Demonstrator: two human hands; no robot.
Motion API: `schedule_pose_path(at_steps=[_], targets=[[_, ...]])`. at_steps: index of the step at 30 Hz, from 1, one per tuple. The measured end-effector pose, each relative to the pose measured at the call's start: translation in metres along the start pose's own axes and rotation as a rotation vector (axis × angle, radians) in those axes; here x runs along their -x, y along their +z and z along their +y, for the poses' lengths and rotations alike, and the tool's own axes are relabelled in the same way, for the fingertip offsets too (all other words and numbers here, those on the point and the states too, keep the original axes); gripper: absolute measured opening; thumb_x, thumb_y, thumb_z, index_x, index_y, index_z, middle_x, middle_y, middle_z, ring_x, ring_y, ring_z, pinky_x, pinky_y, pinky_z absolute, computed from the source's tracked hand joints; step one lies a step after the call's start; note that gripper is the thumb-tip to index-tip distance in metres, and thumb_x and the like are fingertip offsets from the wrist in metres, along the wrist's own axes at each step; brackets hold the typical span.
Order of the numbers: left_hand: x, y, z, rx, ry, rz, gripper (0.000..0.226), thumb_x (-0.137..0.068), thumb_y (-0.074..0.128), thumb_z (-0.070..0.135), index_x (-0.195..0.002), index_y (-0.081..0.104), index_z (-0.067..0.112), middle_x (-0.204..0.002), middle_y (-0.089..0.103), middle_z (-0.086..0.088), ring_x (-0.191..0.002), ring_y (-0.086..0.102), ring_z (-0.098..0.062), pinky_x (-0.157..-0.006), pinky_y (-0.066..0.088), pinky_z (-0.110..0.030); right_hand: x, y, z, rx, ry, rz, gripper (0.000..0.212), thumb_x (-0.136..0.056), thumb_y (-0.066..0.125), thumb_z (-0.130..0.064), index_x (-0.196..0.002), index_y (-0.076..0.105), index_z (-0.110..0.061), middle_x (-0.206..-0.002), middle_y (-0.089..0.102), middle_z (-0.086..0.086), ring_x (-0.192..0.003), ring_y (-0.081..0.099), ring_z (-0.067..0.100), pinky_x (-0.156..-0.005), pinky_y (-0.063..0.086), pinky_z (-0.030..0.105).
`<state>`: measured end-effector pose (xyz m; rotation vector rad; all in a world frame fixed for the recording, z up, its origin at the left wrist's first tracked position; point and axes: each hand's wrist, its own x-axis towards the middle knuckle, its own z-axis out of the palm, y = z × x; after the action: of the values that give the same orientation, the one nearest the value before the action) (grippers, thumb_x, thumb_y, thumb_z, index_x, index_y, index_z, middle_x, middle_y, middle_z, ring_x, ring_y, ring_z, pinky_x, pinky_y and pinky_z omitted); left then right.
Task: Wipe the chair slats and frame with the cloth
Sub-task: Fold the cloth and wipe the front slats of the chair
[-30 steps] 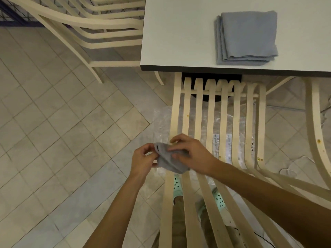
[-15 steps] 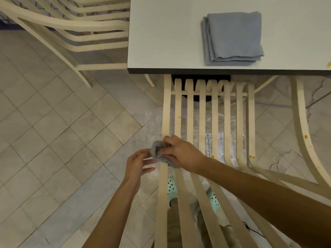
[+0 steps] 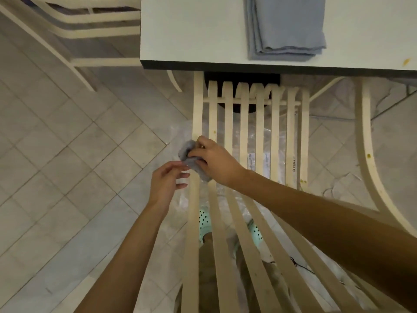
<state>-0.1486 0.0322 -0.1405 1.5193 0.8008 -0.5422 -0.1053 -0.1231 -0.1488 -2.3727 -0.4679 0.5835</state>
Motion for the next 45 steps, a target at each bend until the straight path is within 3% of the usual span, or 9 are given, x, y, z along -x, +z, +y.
schedule_pose_path(at_steps=[7,12,17,21,25,31,35,42,45], targets=[[0.042,-0.018,-0.032,-0.111,0.066,0.074,0.020,-0.091,0.046,0.001,-0.088,0.066,0.003,-0.090,0.069,-0.017,-0.084,0.066,-0.029,-0.067,0.057,-0.035,0.087,0.020,-0.047,-0.315,0.118,-0.125,0.028,-0.093,0.054,-0.009,-0.118,0.066,-0.011,-0.115,0.055,0.014,-0.101,0.052,0.023,-0.085,0.040,0.026],[0.071,-0.006,-0.024,-0.122,0.169,0.018,0.016,-0.089,0.048,-0.002,-0.082,0.063,0.001,-0.077,0.068,0.001,-0.069,0.062,-0.014,-0.058,0.052,-0.023,0.127,0.003,-0.064,-0.382,-0.022,-0.242,0.020,-0.087,0.067,-0.011,-0.105,0.073,-0.006,-0.095,0.064,0.013,-0.084,0.055,0.015,-0.074,0.035,0.004],[0.099,0.012,-0.003,-0.209,0.267,-0.177,0.021,-0.093,0.051,0.001,-0.090,0.066,0.014,-0.081,0.069,-0.003,-0.073,0.065,-0.016,-0.065,0.052,-0.026,0.149,-0.055,-0.038,-0.662,0.238,-0.169,0.022,-0.085,0.069,-0.004,-0.106,0.072,-0.006,-0.092,0.067,-0.007,-0.087,0.063,0.002,-0.081,0.051,0.015],[0.120,0.019,0.004,-0.278,0.242,-0.278,0.018,-0.094,0.052,0.006,-0.096,0.067,0.017,-0.084,0.072,0.000,-0.070,0.066,-0.015,-0.062,0.051,-0.028,0.181,-0.098,-0.027,-0.841,0.340,-0.306,0.024,-0.084,0.068,-0.003,-0.108,0.071,-0.005,-0.097,0.072,-0.003,-0.094,0.066,0.006,-0.081,0.051,0.017],[0.140,0.014,0.011,-0.277,0.227,-0.295,0.020,-0.094,0.052,0.004,-0.095,0.068,0.016,-0.085,0.073,-0.001,-0.072,0.066,-0.017,-0.063,0.049,-0.027,0.218,-0.102,-0.057,-0.726,0.171,-0.563,0.025,-0.084,0.070,-0.008,-0.109,0.071,-0.010,-0.100,0.066,-0.008,-0.098,0.062,0.006,-0.089,0.048,0.018],[0.161,0.006,0.017,-0.319,0.231,-0.285,0.026,-0.095,0.050,0.004,-0.094,0.068,0.022,-0.087,0.073,0.000,-0.075,0.066,-0.019,-0.067,0.049,-0.030,0.222,-0.081,-0.063,-0.596,0.134,-0.616,0.022,-0.085,0.069,-0.013,-0.108,0.071,-0.012,-0.101,0.064,-0.006,-0.095,0.059,0.007,-0.086,0.047,0.019],[0.168,0.011,0.011,-0.324,0.220,-0.239,0.022,-0.094,0.050,0.005,-0.096,0.068,0.018,-0.087,0.073,0.000,-0.075,0.067,-0.018,-0.066,0.049,-0.029,0.216,-0.072,-0.056,-0.424,0.144,-0.573,0.022,-0.086,0.068,-0.011,-0.107,0.072,-0.014,-0.098,0.063,-0.007,-0.091,0.058,0.004,-0.083,0.045,0.014],[0.179,0.012,0.007,-0.247,0.219,-0.169,0.020,-0.094,0.050,0.001,-0.096,0.067,0.012,-0.083,0.072,-0.002,-0.069,0.064,-0.017,-0.061,0.047,-0.027,0.225,-0.057,-0.129,-0.410,-0.169,-0.373,0.022,-0.092,0.059,-0.017,-0.111,0.069,-0.014,-0.099,0.055,0.001,-0.088,0.043,0.008,-0.076,0.033,0.018],[0.183,0.013,0.011,-0.241,0.236,-0.149,0.020,-0.094,0.049,-0.001,-0.096,0.067,0.010,-0.083,0.072,-0.003,-0.069,0.063,-0.018,-0.062,0.047,-0.030,0.234,-0.048,-0.143,-0.413,-0.123,-0.311,0.026,-0.094,0.051,-0.012,-0.115,0.067,-0.012,-0.112,0.054,0.010,-0.101,0.041,0.016,-0.083,0.030,0.023]])
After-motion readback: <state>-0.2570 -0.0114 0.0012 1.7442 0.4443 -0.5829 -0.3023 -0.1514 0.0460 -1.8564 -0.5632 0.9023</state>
